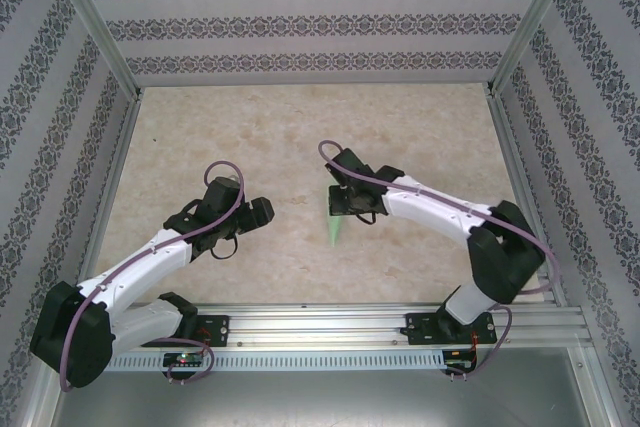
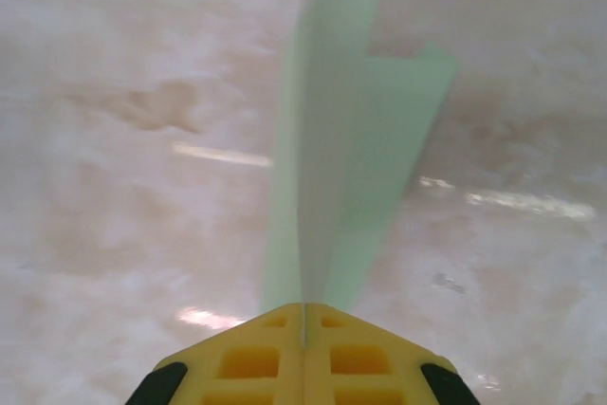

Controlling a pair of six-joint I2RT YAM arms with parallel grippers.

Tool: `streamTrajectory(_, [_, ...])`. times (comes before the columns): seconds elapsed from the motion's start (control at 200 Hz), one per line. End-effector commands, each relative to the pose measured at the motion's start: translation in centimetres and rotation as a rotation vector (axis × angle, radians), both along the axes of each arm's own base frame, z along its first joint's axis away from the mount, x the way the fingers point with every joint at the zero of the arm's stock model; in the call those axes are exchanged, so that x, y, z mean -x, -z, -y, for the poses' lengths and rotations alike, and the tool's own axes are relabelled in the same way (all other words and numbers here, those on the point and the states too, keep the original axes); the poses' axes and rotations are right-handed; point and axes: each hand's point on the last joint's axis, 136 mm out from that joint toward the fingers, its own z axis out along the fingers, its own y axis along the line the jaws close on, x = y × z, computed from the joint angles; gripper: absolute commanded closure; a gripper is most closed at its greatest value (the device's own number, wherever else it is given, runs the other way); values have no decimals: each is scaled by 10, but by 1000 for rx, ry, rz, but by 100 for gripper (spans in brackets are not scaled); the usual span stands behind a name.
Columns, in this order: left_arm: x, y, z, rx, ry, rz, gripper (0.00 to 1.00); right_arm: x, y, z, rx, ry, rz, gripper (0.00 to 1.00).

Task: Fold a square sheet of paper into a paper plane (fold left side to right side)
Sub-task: Turn over the paper plane at the center of the table, then pick up the paper plane at the center of the table.

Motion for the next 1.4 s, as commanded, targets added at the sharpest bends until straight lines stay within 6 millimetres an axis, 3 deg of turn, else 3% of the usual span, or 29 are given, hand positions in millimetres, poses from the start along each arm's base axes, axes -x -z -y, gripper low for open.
streamTrajectory(0.0, [-2,-4,-1,-13,2,10,15,9,-25,-24,-158,-106,23,100])
streamTrajectory(0.125, [-2,-5,-2,-15,1,10,15,16,-28,-40,-290,-155,-10,100])
streamTrajectory(0.24, [-1,-4,-2,-18,0,6,15,15,-11,-41,-325,-151,-54,100])
streamTrajectory(0.425, [0,-2,-3,-20,1,1,15,5,40,-18,-272,-91,-128,100])
streamTrajectory(0.525, [0,-3,-3,-21,0,1,15,1,55,1,-232,-53,-144,97])
streamTrajectory(0.679, [0,-4,-3,-25,0,1,15,-1,46,31,-58,-20,-106,76])
streamTrajectory(0.794, [-1,-6,-4,-28,1,8,15,3,18,34,-33,-43,-45,62])
streamTrajectory(0.889, [0,-7,-6,-34,-1,18,14,15,10,30,-43,-85,-43,58])
streamTrajectory(0.989, [1,-9,-8,-29,-9,38,12,32,18,20,-53,-151,-79,53])
streamTrajectory(1.119, [4,-13,-11,-7,-23,71,0,44,37,14,-51,-190,-129,51])
streamTrajectory(1.394, [10,-12,-17,-16,-34,74,0,45,54,10,-13,-206,-172,49])
